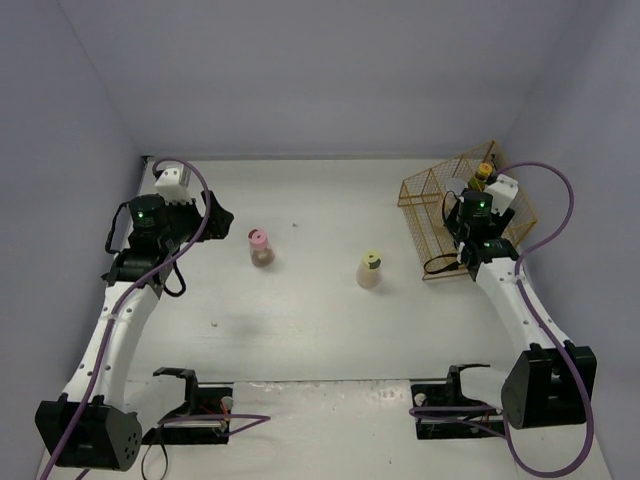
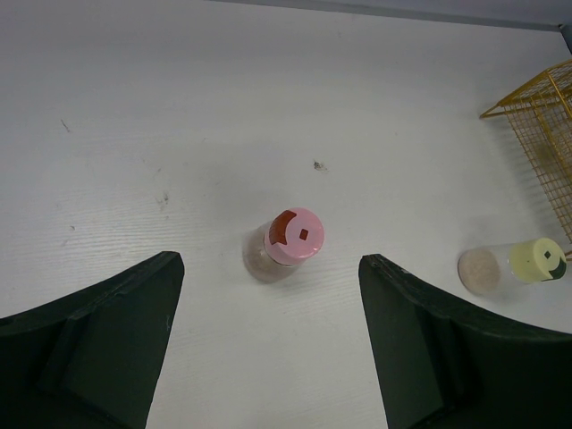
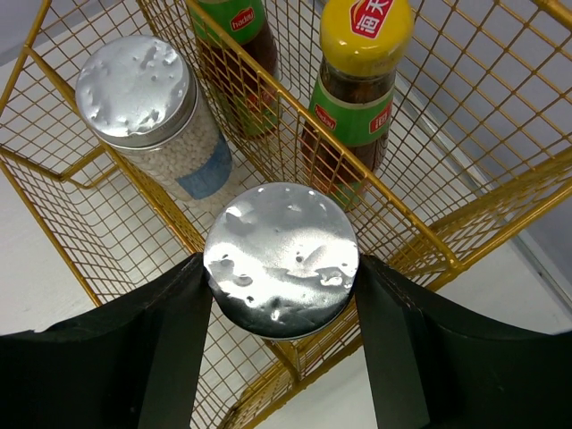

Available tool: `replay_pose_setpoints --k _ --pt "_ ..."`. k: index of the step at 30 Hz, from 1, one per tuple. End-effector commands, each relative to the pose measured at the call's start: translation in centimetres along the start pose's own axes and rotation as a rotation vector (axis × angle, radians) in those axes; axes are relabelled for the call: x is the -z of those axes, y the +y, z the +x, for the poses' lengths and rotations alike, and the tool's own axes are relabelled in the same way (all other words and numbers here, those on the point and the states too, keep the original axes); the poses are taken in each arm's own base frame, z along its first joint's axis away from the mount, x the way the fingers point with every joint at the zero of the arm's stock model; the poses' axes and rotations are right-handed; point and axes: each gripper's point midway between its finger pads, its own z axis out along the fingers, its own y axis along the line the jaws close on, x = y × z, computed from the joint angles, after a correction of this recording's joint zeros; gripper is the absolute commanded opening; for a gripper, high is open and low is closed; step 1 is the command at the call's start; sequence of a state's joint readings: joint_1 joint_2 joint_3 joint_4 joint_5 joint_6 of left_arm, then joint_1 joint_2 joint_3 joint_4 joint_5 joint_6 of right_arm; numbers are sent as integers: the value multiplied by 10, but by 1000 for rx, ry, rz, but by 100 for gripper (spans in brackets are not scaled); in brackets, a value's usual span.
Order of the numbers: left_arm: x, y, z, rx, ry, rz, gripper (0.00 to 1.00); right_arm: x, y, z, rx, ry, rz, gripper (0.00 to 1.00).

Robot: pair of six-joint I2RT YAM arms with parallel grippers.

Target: Organize the condiment bottles

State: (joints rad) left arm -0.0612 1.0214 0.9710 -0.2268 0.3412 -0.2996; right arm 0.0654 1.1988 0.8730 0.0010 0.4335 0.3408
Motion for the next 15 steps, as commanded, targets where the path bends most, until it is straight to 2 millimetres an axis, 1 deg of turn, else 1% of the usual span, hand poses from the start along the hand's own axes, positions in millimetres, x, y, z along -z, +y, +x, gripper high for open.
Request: replay_pose_setpoints --k 1,3,5,6,14,15 --pt "2 -9 -32 -14 -98 36 80 1 15 -38 -103 -123 -51 39" --pt "2 -9 -32 -13 -97 34 80 2 18 -39 -101 -121 -64 47" --pt "2 -9 -33 -14 -100 35 80 2 18 -38 -100 -118 -67 52" --pt "2 -9 -32 -14 -99 35 80 3 18 -39 -99 -120 -72 58" --pt "2 -9 -32 -10 -96 37 80 7 20 -39 -81 -112 -94 74" --pt "2 -9 -32 -11 -98 38 80 7 20 -39 -81 -112 -94 75"
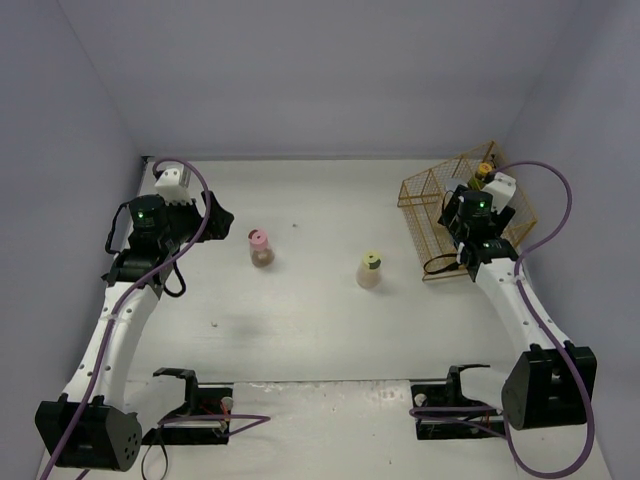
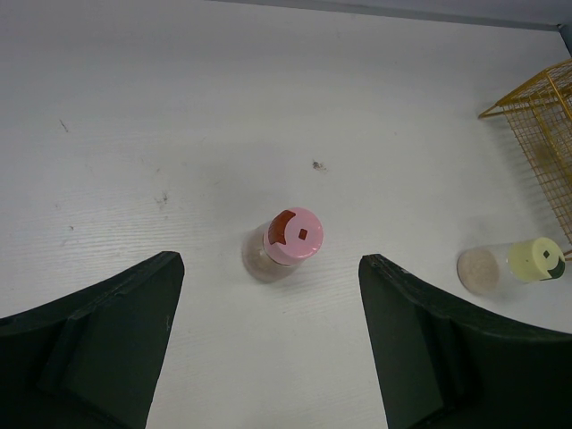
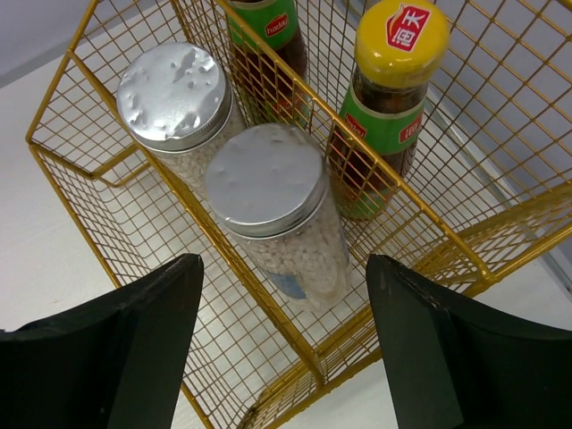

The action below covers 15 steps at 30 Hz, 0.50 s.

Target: Organize the condiment bottles

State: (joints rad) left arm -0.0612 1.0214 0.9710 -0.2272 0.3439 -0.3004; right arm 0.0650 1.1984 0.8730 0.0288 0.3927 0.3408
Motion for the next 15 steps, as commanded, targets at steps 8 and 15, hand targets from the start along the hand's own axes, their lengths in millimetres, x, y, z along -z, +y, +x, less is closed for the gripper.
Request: replay_pose_setpoints --k 8,15 --pt "2 -9 -32 -9 -95 36 80 25 21 -54 -45 -139 -137 77" --pt "1 -9 -31 -9 -92 37 80 62 56 -61 1 -158 -397 77"
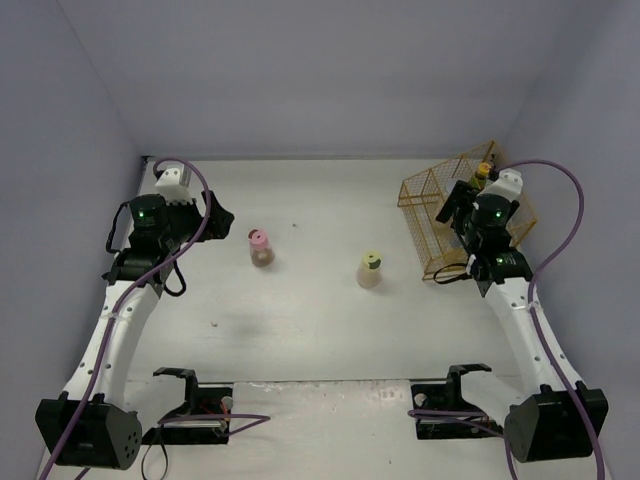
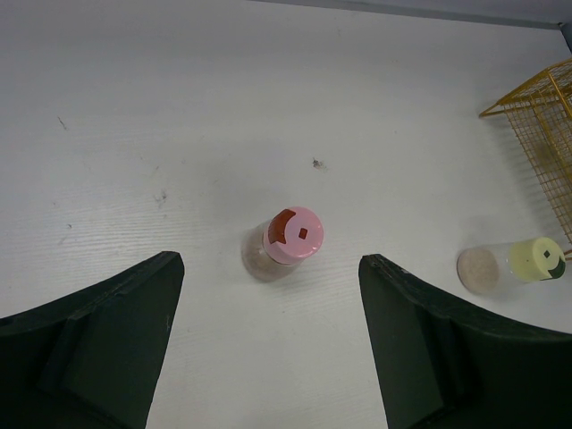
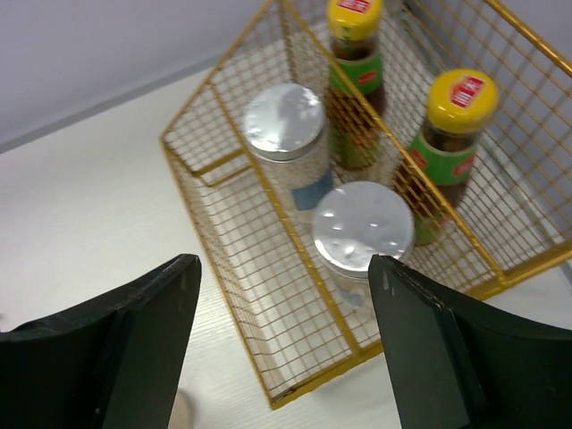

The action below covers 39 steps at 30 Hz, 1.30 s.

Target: Organize the condiment bottles

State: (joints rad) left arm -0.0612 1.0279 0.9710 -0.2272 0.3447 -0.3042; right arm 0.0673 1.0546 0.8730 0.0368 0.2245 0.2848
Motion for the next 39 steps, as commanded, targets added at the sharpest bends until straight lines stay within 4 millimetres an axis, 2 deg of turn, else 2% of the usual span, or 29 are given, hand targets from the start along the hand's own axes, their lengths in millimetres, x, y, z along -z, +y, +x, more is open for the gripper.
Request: replay_pose_setpoints --k 1,2,4,7,8,11,14,17,23,29,32,34,35,37,38,39 --pt "2 -9 -33 -15 -100 38 80 18 46 -26 11 -61 -235 78" --pt "3 -10 -33 -15 -100 38 80 18 52 -20 17 -41 -264 79" --pt "3 -10 -33 -14 -98 38 80 24 79 5 52 42 -380 83" --pt "2 -9 -32 -14 -97 36 80 28 101 37 122 107 -435 87" --pt "2 -9 -32 -11 -94 35 80 36 118 50 158 130 -481 87" --pt "2 -9 -32 -13 -95 34 80 41 139 77 207 194 -557 89" --pt "2 -8 -32 -10 -92 32 80 40 150 97 225 234 -597 90" --pt "2 -8 -32 -12 -94 31 80 34 153 118 257 291 -595 90" --pt "2 -8 -32 -12 -94 32 80 35 169 155 349 377 -651 91" --pt "2 -8 -32 -13 -95 31 80 31 168 173 391 410 -623 83" --pt "2 -8 -32 -12 -94 30 80 28 164 175 403 406 -590 75" --pt "2 -8 -32 -12 -94 32 80 26 161 174 412 399 -568 63" --pt "2 -8 -32 -13 -95 32 80 26 161 173 413 394 -563 50" --pt "2 -8 -32 -12 -94 32 80 24 158 169 417 380 -542 33" --pt "2 -8 -32 -11 -94 32 80 25 158 167 415 377 -542 17" --pt "2 -9 -32 -11 -93 33 80 21 158 158 414 348 -513 11"
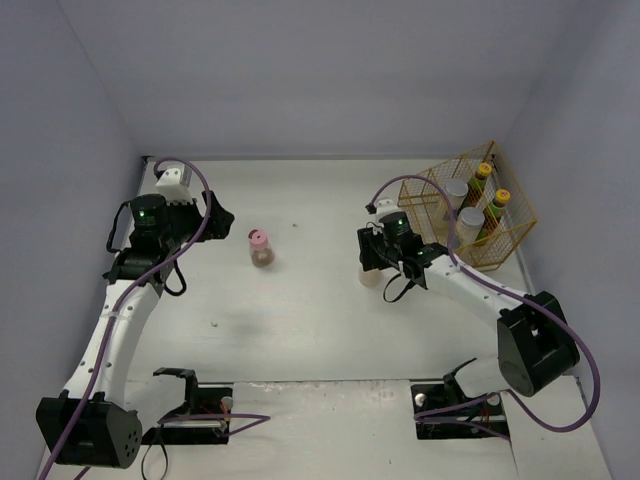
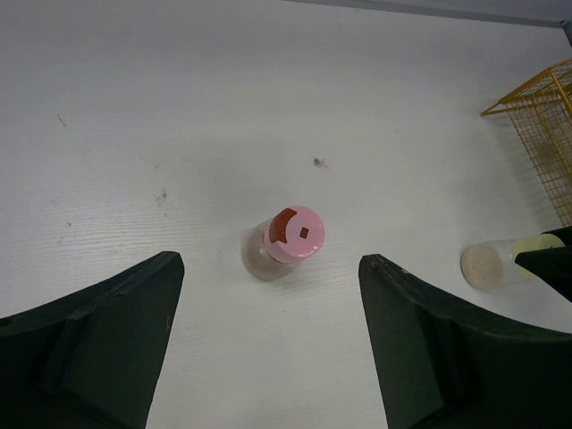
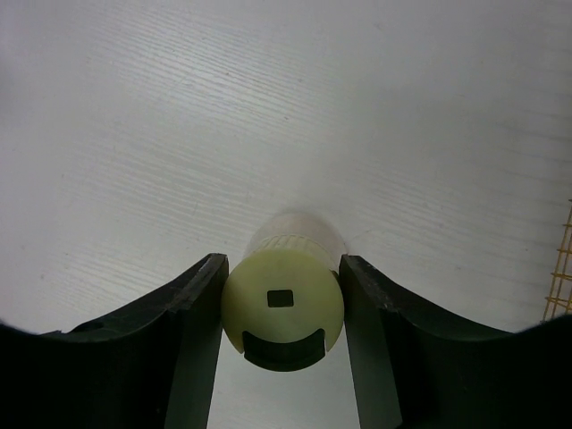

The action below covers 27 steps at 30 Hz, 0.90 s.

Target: Organize the condiment bottles

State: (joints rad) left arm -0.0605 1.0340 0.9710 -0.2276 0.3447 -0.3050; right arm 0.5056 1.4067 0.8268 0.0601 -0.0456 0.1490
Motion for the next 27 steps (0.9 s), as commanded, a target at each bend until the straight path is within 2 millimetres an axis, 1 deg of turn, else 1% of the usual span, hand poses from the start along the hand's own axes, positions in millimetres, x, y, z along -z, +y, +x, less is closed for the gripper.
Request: replay_pose_setpoints --k 1,2,3,6,7,9,10,11,12,13,14,15,16,17,18,19,21,22,23,24,27 --pt "4 -10 -33 -14 -99 36 80 11 -6 -41 7 -123 64 6" --pt "3 -10 -33 -13 -98 35 80 13 -7 -46 4 -133 70 0" --pt "3 -10 -33 -14 -99 36 80 18 -7 -60 5 -157 78 0" --pt "3 -9 -32 -13 -96 35 80 25 -14 -86 2 -202 108 0" --pt "3 -9 -32 -13 -96 35 80 32 -16 -107 -6 -237 121 0" --pt "3 -9 -32 -13 -96 35 80 38 -30 -129 -33 -274 153 0" --pt "3 -9 -32 -13 -96 35 80 44 -36 -149 -46 -304 166 0" --pt "3 -9 -32 -13 -96 35 80 49 -43 -160 -59 -326 183 0" --pt "2 -9 -31 -12 -92 34 80 53 -58 -170 -82 -346 210 0" --pt "2 -9 -32 -12 -93 34 80 53 -65 -178 -96 -358 221 0" --pt "2 -9 -32 -13 -93 34 80 62 -71 -195 -111 -397 226 0" --pt "2 -9 -31 -13 -92 35 80 65 -78 -203 -125 -412 232 0" --pt "3 -9 -32 -14 -95 33 80 60 -94 -199 -146 -380 261 0" --pt "3 -9 -32 -14 -95 33 80 66 -100 -212 -157 -406 270 0" --pt "3 -9 -32 -14 -95 33 80 66 -106 -215 -165 -404 280 0" --pt "3 -9 -32 -15 -96 32 80 61 -119 -215 -182 -394 299 0" --pt "3 -9 -32 -15 -96 32 80 59 -126 -221 -199 -404 292 0" --pt "3 -9 -33 -16 -97 32 80 51 -131 -219 -207 -393 296 0" --pt "3 -9 -32 -15 -96 32 80 49 -139 -218 -221 -389 310 0" --pt "2 -8 -32 -15 -94 31 80 47 -143 -218 -226 -385 313 0" --pt "2 -8 -32 -15 -94 31 80 32 -161 -206 -250 -356 341 0"
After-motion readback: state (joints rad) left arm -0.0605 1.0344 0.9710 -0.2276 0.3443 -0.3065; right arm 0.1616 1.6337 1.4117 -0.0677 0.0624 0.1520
